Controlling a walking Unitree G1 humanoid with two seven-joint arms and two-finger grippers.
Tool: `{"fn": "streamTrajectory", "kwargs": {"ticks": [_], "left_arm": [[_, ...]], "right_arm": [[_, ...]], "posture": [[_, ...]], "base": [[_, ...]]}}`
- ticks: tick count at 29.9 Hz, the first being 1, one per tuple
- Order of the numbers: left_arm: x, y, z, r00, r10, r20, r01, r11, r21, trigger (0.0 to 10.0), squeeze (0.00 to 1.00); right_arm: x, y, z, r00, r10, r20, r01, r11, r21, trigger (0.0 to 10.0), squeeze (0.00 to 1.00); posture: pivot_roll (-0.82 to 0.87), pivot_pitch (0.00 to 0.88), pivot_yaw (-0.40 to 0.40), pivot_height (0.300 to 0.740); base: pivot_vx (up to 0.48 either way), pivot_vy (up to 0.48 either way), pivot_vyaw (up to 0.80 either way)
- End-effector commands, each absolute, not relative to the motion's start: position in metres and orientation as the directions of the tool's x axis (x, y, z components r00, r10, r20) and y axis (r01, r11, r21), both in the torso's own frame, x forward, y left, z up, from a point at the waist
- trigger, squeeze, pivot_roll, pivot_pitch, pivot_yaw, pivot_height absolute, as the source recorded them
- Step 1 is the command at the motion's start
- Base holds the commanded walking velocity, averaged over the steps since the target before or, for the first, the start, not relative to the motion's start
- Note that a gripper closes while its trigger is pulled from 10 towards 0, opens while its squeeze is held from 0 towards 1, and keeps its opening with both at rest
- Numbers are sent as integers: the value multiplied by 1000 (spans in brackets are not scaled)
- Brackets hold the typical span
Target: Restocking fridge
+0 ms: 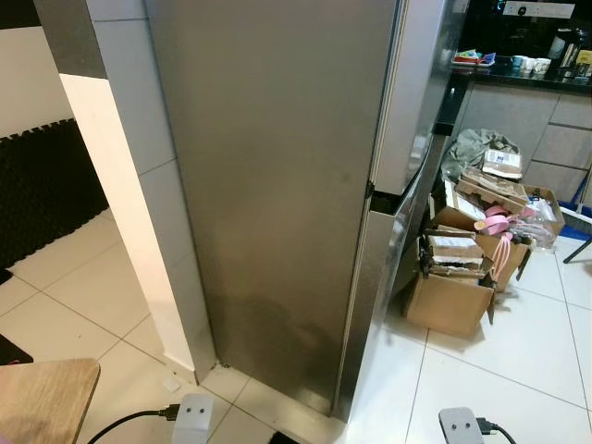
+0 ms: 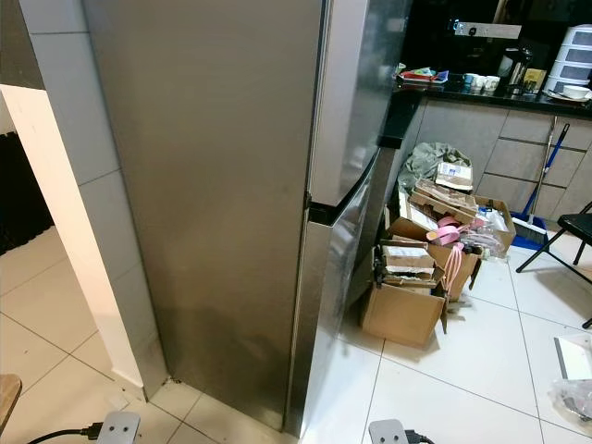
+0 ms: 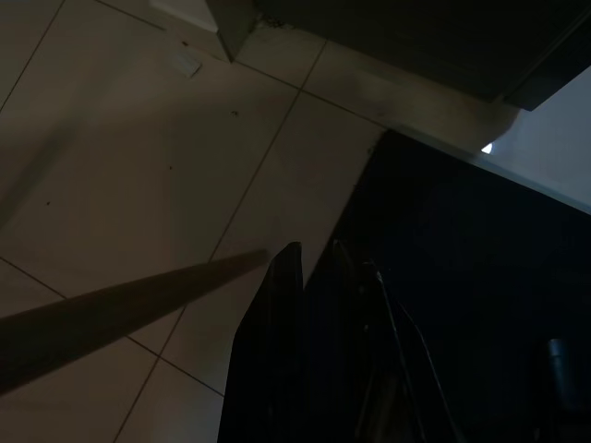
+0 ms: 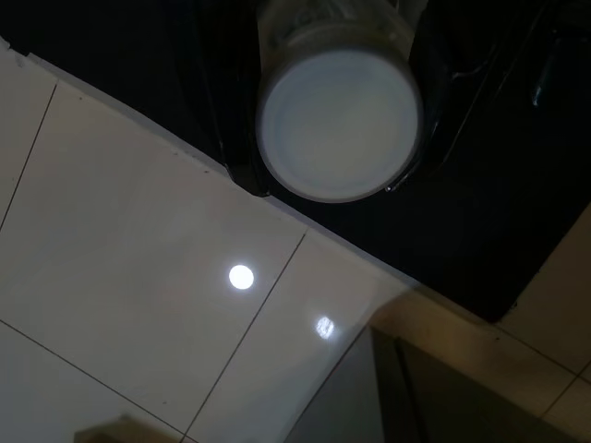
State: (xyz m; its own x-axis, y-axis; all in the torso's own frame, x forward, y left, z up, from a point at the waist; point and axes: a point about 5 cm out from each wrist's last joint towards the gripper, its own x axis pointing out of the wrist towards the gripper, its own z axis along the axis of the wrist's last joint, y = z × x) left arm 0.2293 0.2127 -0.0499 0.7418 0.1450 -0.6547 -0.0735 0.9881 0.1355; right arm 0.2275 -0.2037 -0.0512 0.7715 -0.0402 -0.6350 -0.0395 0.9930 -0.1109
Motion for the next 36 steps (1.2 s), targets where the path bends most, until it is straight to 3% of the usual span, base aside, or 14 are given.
{"fn": "streamTrajectory", "kwargs": {"ticks": [1,36], "left_arm": [[224,211,-54,736,138,-663,-67,989,132,10000,0],[234,204,-49,748,111,-654,-37,991,125,10000,0]], "right_arm": [[225,-209,-53,759,-50,-649,-38,992,-122,10000,0],[220,-203,-56,756,-59,-652,-14,994,-105,10000,0]], "posture": [[-19,22,-47,740],[-35,63,-10,740]], "base": [[0,0,0],[0,0,0]]}}
